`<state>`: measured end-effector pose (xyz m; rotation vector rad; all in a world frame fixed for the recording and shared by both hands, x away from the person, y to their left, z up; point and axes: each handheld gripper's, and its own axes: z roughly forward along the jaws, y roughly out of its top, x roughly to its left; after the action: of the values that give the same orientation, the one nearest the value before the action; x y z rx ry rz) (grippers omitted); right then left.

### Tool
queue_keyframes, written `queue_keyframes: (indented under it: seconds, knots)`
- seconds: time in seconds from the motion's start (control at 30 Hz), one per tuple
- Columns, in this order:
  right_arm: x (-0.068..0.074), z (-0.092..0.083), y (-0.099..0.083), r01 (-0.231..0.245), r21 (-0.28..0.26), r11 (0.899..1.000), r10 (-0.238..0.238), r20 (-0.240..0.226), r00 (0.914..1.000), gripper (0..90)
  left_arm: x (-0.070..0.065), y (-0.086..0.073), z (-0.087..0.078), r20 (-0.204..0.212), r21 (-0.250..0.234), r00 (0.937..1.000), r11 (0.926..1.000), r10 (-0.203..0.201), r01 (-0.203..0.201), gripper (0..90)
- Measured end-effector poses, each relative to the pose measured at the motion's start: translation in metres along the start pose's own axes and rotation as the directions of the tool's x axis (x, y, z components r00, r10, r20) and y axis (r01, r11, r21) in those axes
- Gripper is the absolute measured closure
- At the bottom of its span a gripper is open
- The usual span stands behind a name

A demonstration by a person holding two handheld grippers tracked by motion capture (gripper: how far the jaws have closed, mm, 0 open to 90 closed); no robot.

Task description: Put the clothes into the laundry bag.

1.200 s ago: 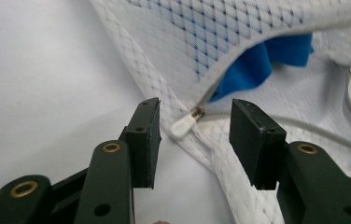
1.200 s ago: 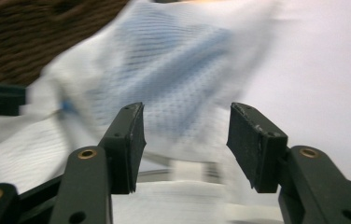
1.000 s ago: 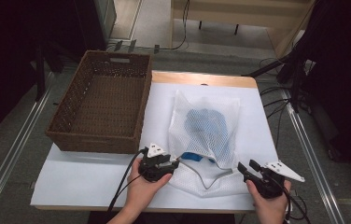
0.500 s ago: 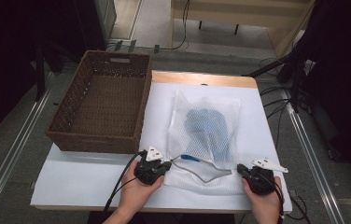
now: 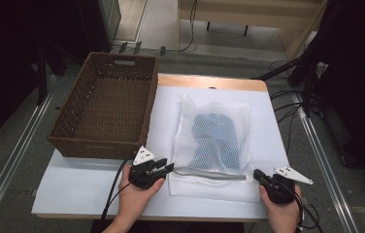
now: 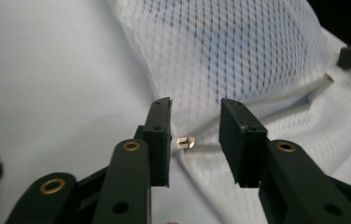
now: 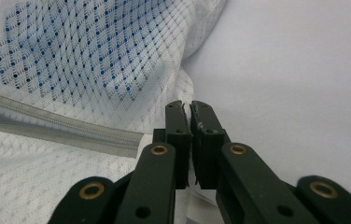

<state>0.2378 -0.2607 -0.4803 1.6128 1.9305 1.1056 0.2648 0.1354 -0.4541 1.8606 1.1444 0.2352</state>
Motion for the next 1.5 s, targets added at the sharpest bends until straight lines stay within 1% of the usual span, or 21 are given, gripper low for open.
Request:
queue_keyframes:
  seconds: [0.1,0.13,0.2,0.23,0.27,0.37,0.43,0.47,0.53,0.67,0.7,0.73,0.77,0.8,0.87,0.97,1.1,1.17,1.33,1.43,1.5]
  knots:
    - [0.0,0.002,-0.001,-0.002,0.006,1.0,0.002,-0.002,1.0,87.8,-0.004,0.004,0.015,-0.031,0.017,0.9995,0.9998,-0.009,0.01,55.1]
    - [0.0,0.002,-0.001,-0.001,0.006,1.0,0.001,-0.002,1.0,87.8,-0.003,0.005,0.022,-0.045,0.027,0.9982,0.9988,-0.039,0.041,53.7]
    - [0.0,0.001,-0.002,-0.001,0.004,1.0,0.001,-0.003,1.0,87.7,-0.002,0.005,0.031,-0.056,0.053,0.9962,0.9962,-0.067,0.07,51.6]
    - [-0.001,0.001,-0.002,0.006,0.002,1.0,-0.006,-0.002,1.0,87.7,-0.002,0.003,0.034,-0.066,0.072,0.9959,0.9952,-0.062,0.066,52.0]
    - [-0.001,0.001,-0.002,0.008,0.004,1.0,-0.008,-0.003,1.0,87.7,-0.003,0.002,0.036,-0.08,0.094,0.9957,0.9941,-0.046,0.054,53.3]
    - [-0.001,0.002,-0.003,0.015,0.006,1.0,-0.014,-0.003,0.9999,87.7,-0.008,0.0,0.036,-0.122,0.117,0.9917,0.9928,0.04,-0.025,62.0]
    - [-0.002,0.002,-0.003,0.017,0.008,1.0,-0.017,0.0,0.9999,87.7,-0.009,-0.002,0.033,-0.135,0.137,0.9861,0.9874,0.097,-0.079,71.5]
    - [-0.002,0.002,-0.003,0.017,0.009,1.0,-0.017,0.002,0.9999,87.8,-0.009,-0.003,0.032,-0.133,0.144,0.9837,0.9845,0.12,-0.101,79.3]
    - [-0.002,0.002,-0.002,0.014,0.01,1.0,-0.014,0.02,0.9997,88.0,-0.008,-0.005,0.029,-0.111,0.134,0.985,0.9841,0.132,-0.117,86.4]
    - [-0.001,0.003,-0.003,0.016,0.015,1.0,-0.016,0.03,0.9994,88.0,-0.007,-0.006,0.026,-0.107,0.119,0.9847,0.9851,0.138,-0.125,87.4]
    - [-0.001,0.003,-0.003,0.016,0.015,1.0,-0.017,0.031,0.9994,87.8,-0.006,-0.007,0.025,-0.098,0.11,0.9849,0.9851,0.143,-0.132,85.2]
    - [-0.001,0.002,-0.003,0.015,0.006,1.0,-0.016,0.022,0.9996,86.6,-0.006,-0.008,0.023,-0.094,0.094,0.9848,0.986,0.146,-0.137,79.5]
    - [-0.002,0.001,-0.003,0.007,-0.001,1.0,-0.007,0.003,1.0,83.5,-0.005,-0.009,0.019,-0.075,0.068,0.9855,0.9868,0.152,-0.147,70.7]
    - [-0.003,0.0,-0.004,0.013,-0.018,1.0,-0.013,-0.017,0.9998,80.4,-0.004,-0.01,0.015,-0.057,0.048,0.9853,0.9862,0.161,-0.158,65.9]
    - [-0.004,-0.003,-0.005,0.013,-0.04,0.999,-0.015,-0.044,0.9989,70.6,-0.001,-0.011,0.005,-0.051,0.022,0.9841,0.9853,0.17,-0.169,63.8]
    - [-0.005,-0.005,-0.005,0.012,-0.059,0.998,-0.016,-0.071,0.9973,58.8,0.008,-0.013,-0.008,-0.028,-0.016,0.9886,0.9888,0.148,-0.148,55.5]
    - [-0.003,-0.007,-0.003,0.03,-0.092,0.995,-0.038,-0.095,0.9947,47.1,0.017,-0.016,-0.025,-0.003,-0.049,0.9909,0.9897,0.134,-0.134,42.0]
    - [-0.001,-0.008,-0.002,0.045,-0.106,0.993,-0.056,-0.109,0.9925,41.0,0.02,-0.019,-0.032,-0.009,-0.067,0.9906,0.9883,0.137,-0.137,34.2]
    - [0.003,-0.012,0.001,0.057,-0.134,0.989,-0.071,-0.104,0.9921,27.6,0.032,-0.024,-0.05,-0.002,-0.092,0.9931,0.9889,0.117,-0.117,20.5]
    - [0.003,-0.015,0.002,0.049,-0.137,0.989,-0.066,-0.116,0.991,22.3,0.038,-0.027,-0.061,0.02,-0.096,0.9891,0.985,0.146,-0.143,11.0]
    - [0.002,-0.017,0.002,0.067,-0.134,0.989,-0.085,-0.135,0.9871,17.8,0.042,-0.027,-0.068,0.031,-0.103,0.99,0.9856,0.138,-0.134,8.5]
